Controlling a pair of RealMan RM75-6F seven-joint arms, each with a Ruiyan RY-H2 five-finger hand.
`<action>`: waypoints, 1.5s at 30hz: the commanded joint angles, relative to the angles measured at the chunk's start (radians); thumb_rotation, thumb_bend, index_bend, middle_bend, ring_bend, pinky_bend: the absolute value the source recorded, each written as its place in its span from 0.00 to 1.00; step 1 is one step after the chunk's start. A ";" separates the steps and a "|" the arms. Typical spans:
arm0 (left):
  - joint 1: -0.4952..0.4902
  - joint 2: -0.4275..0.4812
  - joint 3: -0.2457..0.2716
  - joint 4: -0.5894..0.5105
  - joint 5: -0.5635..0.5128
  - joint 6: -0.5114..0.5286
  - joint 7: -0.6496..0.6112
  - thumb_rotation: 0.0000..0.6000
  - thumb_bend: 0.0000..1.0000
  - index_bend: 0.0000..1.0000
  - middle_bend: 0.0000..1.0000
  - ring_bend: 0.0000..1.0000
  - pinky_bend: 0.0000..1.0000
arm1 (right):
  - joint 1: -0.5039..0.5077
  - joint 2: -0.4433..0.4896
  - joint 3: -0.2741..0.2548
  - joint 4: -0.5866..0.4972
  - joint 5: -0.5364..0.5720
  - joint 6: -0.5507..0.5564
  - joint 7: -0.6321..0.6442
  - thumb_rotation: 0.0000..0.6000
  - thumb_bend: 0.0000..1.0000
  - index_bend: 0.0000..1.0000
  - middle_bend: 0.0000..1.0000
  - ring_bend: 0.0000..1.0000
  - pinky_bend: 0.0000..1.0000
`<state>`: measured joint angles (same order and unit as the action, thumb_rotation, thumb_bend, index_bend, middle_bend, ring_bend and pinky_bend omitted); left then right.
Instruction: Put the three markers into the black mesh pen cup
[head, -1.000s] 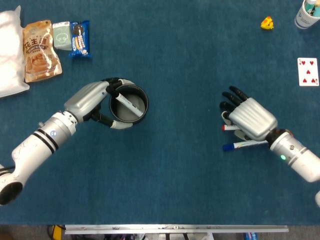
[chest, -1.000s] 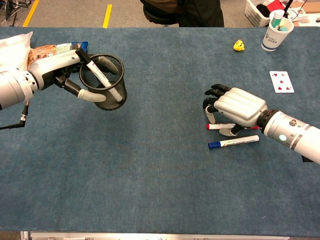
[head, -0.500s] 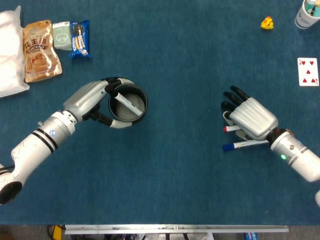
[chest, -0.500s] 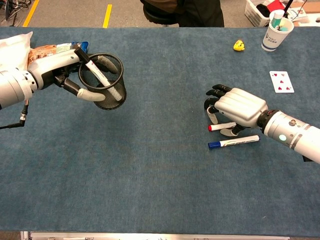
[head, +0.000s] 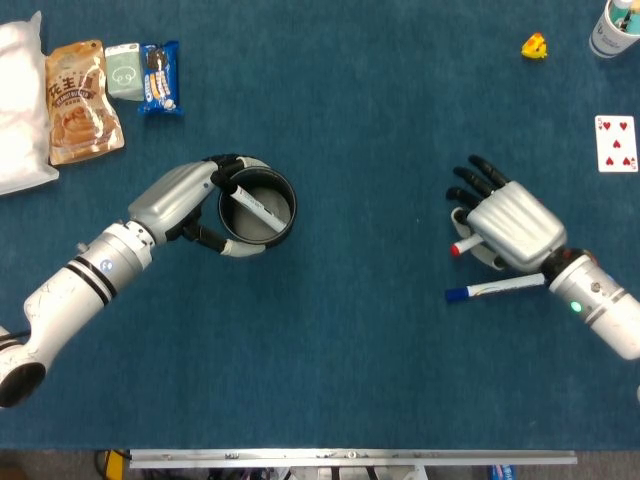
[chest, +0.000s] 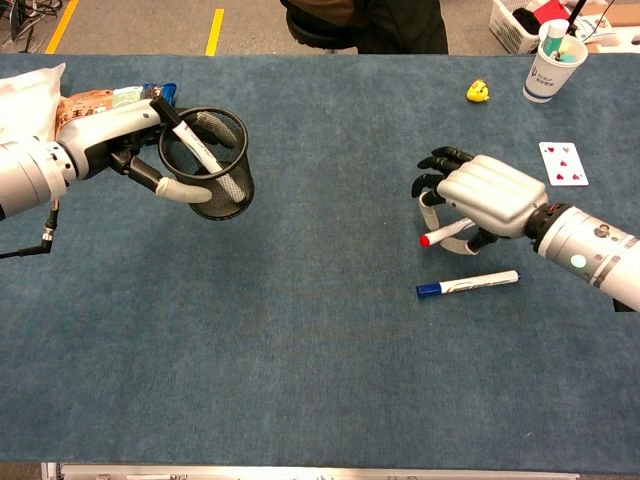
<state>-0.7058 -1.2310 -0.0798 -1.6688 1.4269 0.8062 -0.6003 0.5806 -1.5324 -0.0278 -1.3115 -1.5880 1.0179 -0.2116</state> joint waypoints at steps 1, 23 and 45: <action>-0.001 0.001 -0.001 -0.003 -0.001 0.001 0.003 0.83 0.15 0.28 0.21 0.16 0.13 | -0.001 0.065 0.054 -0.104 0.015 0.058 0.084 1.00 0.29 0.61 0.29 0.10 0.04; -0.046 -0.043 -0.036 -0.026 -0.094 -0.056 0.095 0.82 0.15 0.28 0.21 0.16 0.13 | 0.142 0.203 0.350 -0.601 0.221 0.007 0.509 1.00 0.29 0.63 0.31 0.10 0.04; -0.070 -0.062 -0.064 -0.049 -0.146 -0.078 0.158 0.82 0.15 0.28 0.21 0.16 0.13 | 0.270 -0.009 0.403 -0.550 0.372 -0.034 0.478 1.00 0.29 0.63 0.31 0.10 0.04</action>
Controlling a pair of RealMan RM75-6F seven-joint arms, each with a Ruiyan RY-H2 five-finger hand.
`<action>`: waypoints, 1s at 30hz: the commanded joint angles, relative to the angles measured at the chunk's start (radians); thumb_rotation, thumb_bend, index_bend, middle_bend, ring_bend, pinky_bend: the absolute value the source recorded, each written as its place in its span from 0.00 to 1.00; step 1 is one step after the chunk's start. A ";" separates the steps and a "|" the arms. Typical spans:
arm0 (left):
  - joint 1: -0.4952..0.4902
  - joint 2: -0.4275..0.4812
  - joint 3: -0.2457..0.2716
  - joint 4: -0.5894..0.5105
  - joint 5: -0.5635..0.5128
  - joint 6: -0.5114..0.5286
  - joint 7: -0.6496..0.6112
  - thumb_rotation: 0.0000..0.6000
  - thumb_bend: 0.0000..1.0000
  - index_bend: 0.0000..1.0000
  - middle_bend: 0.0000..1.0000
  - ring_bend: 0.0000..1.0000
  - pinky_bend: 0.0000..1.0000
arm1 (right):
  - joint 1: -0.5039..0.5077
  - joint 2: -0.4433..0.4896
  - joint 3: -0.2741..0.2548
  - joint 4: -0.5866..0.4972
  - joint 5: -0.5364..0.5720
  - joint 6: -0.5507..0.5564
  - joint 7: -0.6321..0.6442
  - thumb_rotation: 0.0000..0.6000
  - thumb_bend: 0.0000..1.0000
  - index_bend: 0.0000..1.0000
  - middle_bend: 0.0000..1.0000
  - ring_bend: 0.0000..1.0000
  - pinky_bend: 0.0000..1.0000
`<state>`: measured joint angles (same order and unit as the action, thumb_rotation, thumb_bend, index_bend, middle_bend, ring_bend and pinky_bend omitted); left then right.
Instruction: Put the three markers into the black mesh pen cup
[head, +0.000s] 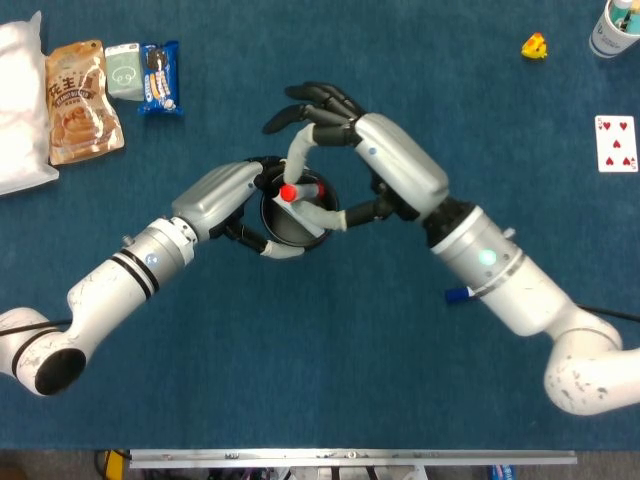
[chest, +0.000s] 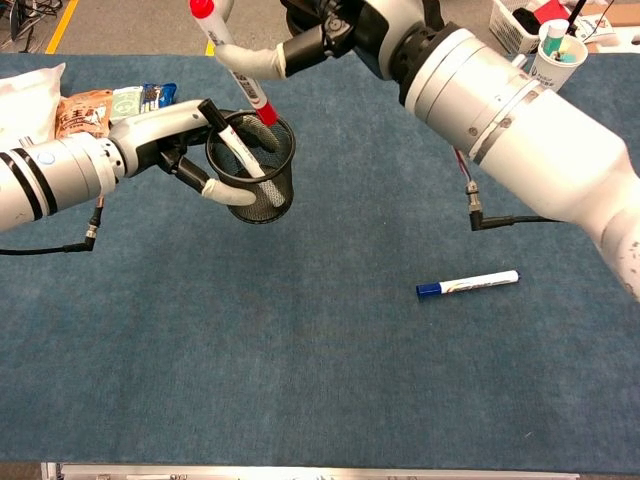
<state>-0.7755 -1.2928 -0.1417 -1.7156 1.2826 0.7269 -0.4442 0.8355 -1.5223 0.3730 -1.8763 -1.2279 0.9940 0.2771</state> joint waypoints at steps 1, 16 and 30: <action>0.000 0.000 -0.003 -0.004 -0.002 0.002 0.003 0.82 0.15 0.28 0.21 0.16 0.13 | 0.020 -0.026 0.000 0.021 0.014 -0.012 -0.018 1.00 0.29 0.63 0.31 0.10 0.04; 0.015 0.017 -0.001 0.001 -0.004 0.006 -0.003 0.82 0.15 0.28 0.21 0.16 0.13 | 0.022 -0.009 -0.035 0.075 -0.026 -0.020 -0.061 1.00 0.28 0.36 0.23 0.07 0.04; 0.064 0.060 0.020 0.035 0.040 0.043 -0.055 0.82 0.15 0.28 0.21 0.16 0.13 | -0.201 0.330 -0.251 -0.042 -0.323 0.129 -0.032 1.00 0.28 0.54 0.32 0.11 0.12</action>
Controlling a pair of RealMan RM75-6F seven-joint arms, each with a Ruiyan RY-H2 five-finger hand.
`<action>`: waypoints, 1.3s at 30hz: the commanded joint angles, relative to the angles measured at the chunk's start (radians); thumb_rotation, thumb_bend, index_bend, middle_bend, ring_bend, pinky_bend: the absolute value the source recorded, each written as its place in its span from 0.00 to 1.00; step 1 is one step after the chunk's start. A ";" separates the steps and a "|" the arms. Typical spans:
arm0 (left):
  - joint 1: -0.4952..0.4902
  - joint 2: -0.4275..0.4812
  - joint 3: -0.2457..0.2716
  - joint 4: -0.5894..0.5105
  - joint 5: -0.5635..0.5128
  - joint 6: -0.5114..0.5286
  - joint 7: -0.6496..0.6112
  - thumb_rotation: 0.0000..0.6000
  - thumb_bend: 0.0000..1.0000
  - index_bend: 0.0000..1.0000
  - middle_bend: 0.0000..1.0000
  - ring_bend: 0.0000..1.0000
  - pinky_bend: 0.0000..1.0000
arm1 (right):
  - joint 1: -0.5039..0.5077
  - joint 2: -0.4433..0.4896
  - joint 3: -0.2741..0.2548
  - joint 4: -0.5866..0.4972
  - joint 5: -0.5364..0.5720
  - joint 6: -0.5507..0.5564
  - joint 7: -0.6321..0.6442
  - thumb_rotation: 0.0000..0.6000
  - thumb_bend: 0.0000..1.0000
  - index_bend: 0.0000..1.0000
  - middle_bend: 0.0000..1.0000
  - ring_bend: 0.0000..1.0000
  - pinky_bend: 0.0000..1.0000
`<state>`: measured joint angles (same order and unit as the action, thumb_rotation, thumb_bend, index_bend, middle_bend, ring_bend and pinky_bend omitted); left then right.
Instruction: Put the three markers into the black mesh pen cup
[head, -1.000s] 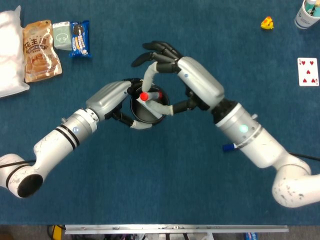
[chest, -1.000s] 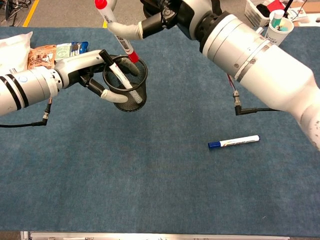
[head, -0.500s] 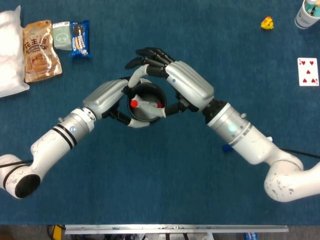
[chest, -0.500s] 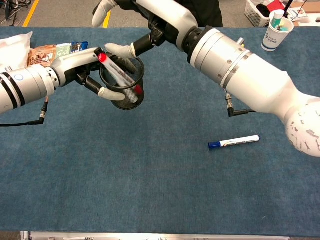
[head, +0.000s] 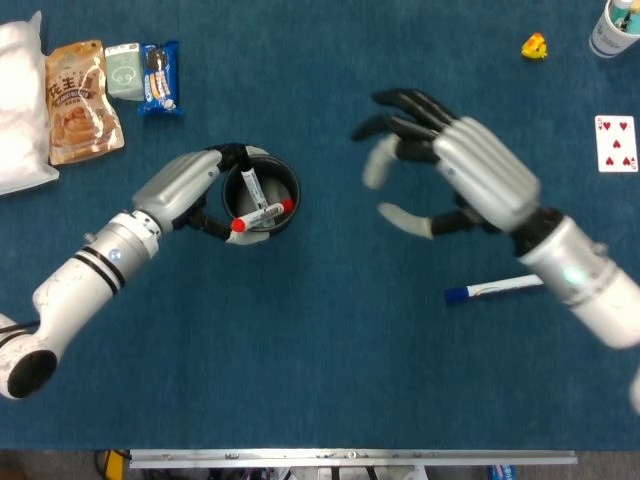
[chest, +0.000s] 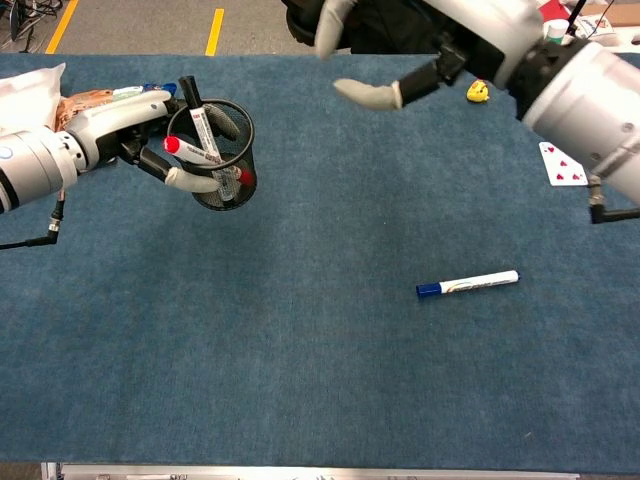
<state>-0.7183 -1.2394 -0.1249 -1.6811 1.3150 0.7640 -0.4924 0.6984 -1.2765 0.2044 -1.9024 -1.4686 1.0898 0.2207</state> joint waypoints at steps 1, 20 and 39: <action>0.009 0.010 0.005 0.001 0.012 0.009 -0.010 0.83 0.15 0.28 0.21 0.16 0.13 | -0.077 0.100 -0.102 -0.011 -0.099 0.038 0.030 1.00 0.28 0.54 0.32 0.11 0.12; 0.023 0.008 0.023 0.005 0.063 0.031 -0.022 0.83 0.15 0.28 0.21 0.16 0.13 | -0.214 -0.026 -0.317 0.335 -0.289 0.062 -0.226 1.00 0.28 0.55 0.29 0.11 0.12; 0.024 0.007 0.034 0.007 0.067 0.025 -0.026 0.82 0.15 0.28 0.21 0.16 0.13 | -0.249 -0.199 -0.345 0.535 -0.283 0.030 -0.332 1.00 0.23 0.53 0.17 0.00 0.00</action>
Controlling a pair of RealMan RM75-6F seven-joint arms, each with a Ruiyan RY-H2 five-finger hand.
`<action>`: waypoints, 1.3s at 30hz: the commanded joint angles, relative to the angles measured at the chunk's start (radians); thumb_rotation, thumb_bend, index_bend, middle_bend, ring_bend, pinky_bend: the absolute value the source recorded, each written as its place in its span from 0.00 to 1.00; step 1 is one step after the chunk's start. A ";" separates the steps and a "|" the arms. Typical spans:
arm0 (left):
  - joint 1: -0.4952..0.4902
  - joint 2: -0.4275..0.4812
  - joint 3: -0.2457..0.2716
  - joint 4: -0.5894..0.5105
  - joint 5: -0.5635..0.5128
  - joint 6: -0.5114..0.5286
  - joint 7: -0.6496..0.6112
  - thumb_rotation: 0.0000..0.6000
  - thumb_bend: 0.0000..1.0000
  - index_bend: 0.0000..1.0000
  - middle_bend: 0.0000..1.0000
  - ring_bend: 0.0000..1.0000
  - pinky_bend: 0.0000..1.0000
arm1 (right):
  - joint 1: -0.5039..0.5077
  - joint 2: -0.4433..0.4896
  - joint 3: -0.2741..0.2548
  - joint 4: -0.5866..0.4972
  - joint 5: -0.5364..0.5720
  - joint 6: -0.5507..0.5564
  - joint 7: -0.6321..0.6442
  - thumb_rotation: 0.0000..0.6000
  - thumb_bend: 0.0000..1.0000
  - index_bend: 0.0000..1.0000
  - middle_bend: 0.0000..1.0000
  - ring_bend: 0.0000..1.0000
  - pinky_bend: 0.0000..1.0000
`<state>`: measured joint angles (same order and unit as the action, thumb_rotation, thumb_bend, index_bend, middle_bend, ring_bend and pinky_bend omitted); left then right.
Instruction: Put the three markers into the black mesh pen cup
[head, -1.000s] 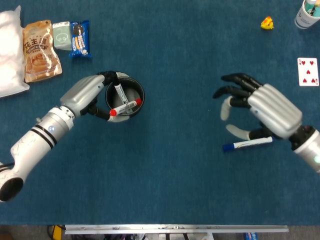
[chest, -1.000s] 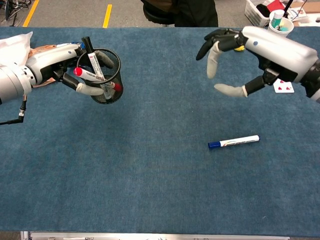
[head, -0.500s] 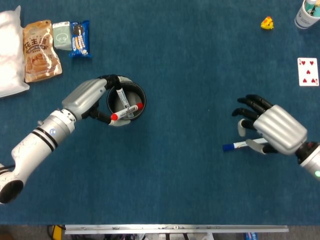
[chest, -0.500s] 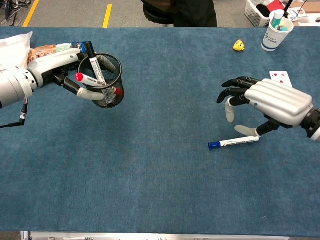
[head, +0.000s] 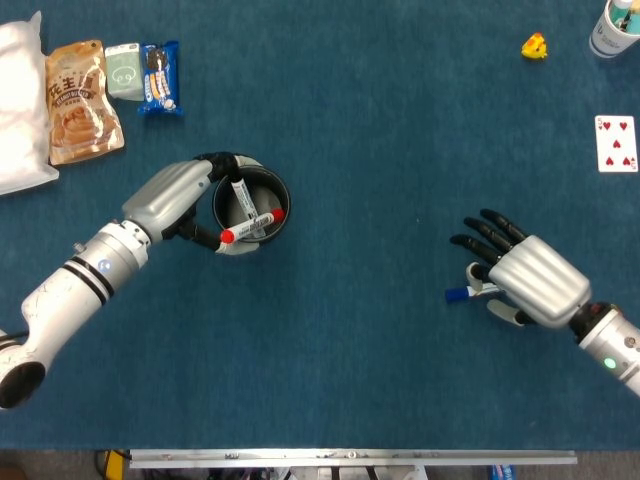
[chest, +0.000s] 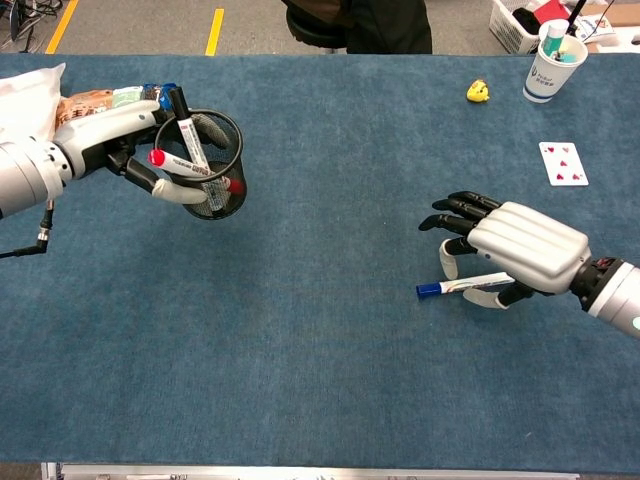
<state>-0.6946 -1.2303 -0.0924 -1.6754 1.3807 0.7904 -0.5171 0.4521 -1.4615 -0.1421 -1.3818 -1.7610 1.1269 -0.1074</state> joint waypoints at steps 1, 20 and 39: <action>0.000 -0.003 0.002 0.003 0.003 -0.001 -0.002 0.83 0.15 0.28 0.21 0.16 0.13 | -0.003 -0.021 0.003 0.022 0.013 -0.010 -0.007 1.00 0.23 0.53 0.17 0.00 0.00; 0.001 -0.003 0.007 0.017 0.017 0.003 -0.031 0.83 0.15 0.28 0.21 0.16 0.13 | 0.025 -0.096 0.021 0.085 0.048 -0.073 -0.069 1.00 0.23 0.53 0.17 0.00 0.00; 0.002 -0.008 0.013 0.026 0.034 0.012 -0.050 0.83 0.15 0.28 0.20 0.15 0.13 | 0.029 -0.104 0.021 0.084 0.075 -0.089 -0.095 1.00 0.33 0.54 0.18 0.00 0.00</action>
<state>-0.6931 -1.2385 -0.0797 -1.6495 1.4144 0.8020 -0.5670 0.4816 -1.5658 -0.1215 -1.2975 -1.6865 1.0379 -0.2029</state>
